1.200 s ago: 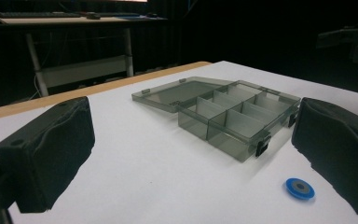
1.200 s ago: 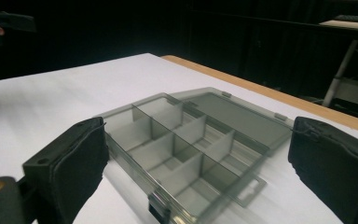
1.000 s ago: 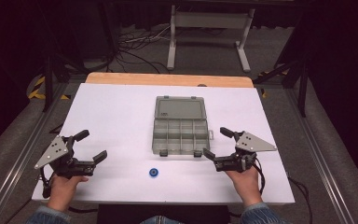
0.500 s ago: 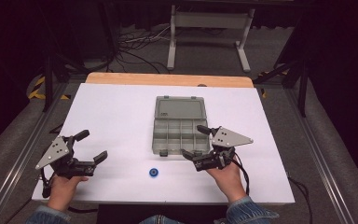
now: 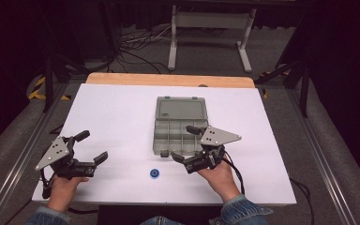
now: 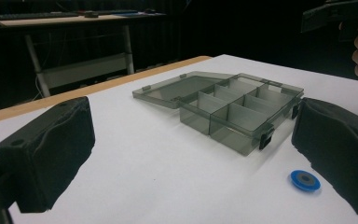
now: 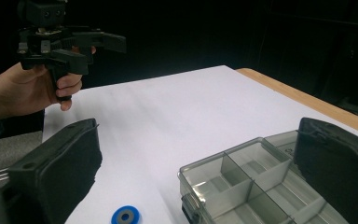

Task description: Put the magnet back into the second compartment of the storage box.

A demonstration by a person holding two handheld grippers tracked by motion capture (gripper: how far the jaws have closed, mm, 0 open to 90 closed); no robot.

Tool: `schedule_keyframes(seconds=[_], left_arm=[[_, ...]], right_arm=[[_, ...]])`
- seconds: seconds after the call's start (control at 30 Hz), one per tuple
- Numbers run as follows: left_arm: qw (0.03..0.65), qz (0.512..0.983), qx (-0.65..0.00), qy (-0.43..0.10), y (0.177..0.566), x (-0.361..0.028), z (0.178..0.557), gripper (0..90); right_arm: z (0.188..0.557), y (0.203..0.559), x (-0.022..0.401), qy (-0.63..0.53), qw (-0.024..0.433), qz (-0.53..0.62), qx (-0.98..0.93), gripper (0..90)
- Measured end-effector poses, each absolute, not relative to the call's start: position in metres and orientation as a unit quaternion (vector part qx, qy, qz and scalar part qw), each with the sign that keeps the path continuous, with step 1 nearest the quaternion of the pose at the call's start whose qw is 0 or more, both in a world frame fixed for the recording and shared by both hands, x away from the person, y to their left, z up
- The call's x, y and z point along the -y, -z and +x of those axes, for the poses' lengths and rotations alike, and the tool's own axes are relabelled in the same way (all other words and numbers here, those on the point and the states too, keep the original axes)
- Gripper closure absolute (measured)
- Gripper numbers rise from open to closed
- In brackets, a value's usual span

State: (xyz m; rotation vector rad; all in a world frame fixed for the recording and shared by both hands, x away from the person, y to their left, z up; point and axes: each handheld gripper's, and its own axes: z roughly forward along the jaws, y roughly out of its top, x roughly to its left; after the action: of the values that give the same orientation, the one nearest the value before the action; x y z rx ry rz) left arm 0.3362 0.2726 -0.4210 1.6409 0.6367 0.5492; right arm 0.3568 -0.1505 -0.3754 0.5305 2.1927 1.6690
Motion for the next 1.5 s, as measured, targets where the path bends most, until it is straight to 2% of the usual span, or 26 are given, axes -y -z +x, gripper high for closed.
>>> schedule_keyframes(seconds=[0.33,0.6,1.03,1.5], left_arm=[[0.605,0.710,-0.273,-0.237,0.421,-0.272,0.337,0.2],[0.608,0.707,-0.273,-0.239,0.420,-0.273,0.336,0.2],[0.606,0.707,-0.272,-0.241,0.420,-0.274,0.335,0.2],[0.606,0.708,-0.270,-0.242,0.419,-0.274,0.336,0.2]], right_arm=[[0.360,0.372,0.133,-0.578,0.148,0.163,-0.786,2.7],[0.366,0.362,0.122,-0.507,0.129,0.141,-0.841,10.8],[0.372,0.354,0.093,-0.375,0.120,0.106,-0.913,11.0],[0.382,0.365,0.072,-0.286,0.062,0.124,-0.948,10.1]])
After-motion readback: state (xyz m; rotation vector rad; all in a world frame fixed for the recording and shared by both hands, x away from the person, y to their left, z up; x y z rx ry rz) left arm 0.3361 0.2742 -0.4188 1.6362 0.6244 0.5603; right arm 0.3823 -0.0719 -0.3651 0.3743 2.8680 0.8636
